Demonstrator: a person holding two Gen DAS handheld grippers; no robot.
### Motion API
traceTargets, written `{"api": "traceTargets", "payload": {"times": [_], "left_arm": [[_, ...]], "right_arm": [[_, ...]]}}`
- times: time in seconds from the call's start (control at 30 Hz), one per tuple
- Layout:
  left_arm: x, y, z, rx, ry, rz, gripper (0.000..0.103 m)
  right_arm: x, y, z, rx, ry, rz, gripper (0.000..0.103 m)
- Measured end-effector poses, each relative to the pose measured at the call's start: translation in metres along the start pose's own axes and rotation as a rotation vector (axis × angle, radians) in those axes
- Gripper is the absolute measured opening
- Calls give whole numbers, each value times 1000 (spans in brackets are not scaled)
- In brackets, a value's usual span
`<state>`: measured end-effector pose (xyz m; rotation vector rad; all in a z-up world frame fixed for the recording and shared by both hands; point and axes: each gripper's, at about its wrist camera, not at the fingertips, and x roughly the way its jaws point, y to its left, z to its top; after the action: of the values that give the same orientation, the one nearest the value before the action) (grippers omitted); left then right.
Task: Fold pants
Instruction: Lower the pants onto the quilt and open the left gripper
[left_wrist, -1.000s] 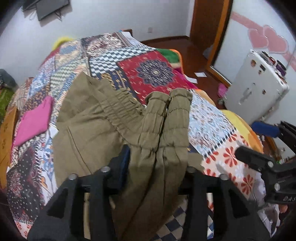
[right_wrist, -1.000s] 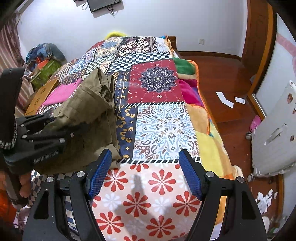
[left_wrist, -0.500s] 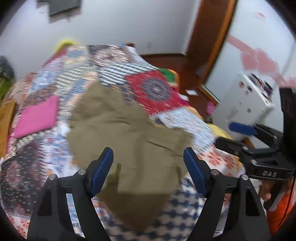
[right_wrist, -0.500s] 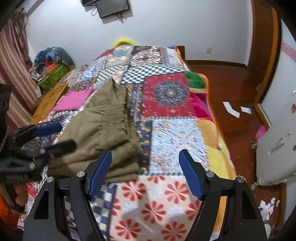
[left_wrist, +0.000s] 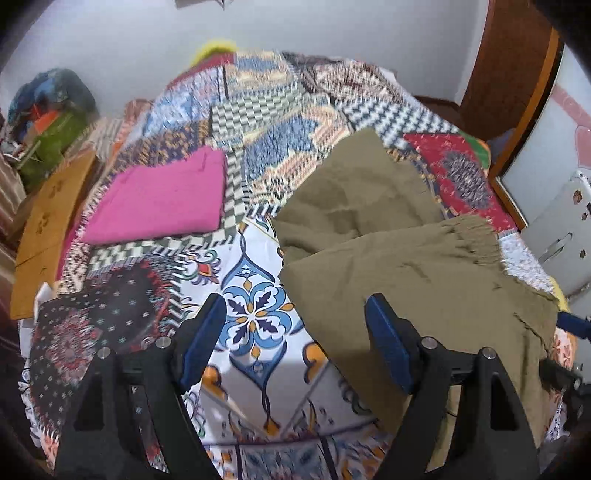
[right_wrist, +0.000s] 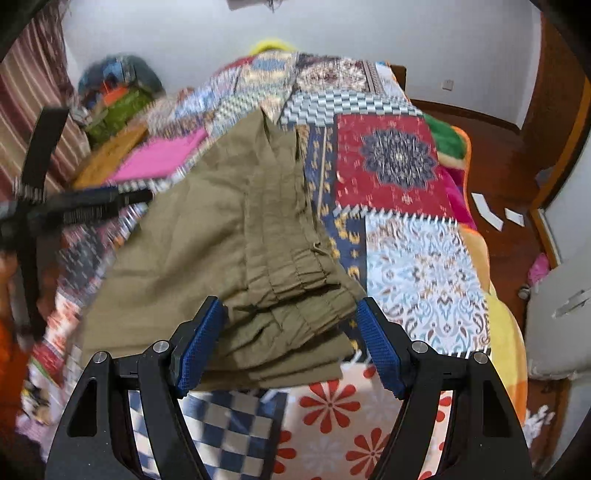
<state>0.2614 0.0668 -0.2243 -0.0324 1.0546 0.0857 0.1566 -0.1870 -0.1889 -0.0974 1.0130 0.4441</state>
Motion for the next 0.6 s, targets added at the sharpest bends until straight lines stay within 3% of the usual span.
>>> {"api": "traceTargets", "payload": {"times": [0.17, 0.5, 0.6], "left_arm": [[30, -3, -6, 30, 44, -12, 79], [27, 11, -28, -46, 47, -115, 79], [21, 8, -35, -67, 46, -113, 79]], "right_arm": [[17, -7, -7, -18, 43, -7, 83], [45, -37, 19, -68, 64, -100, 83], [59, -43, 33, -105, 69, -126, 83]]}}
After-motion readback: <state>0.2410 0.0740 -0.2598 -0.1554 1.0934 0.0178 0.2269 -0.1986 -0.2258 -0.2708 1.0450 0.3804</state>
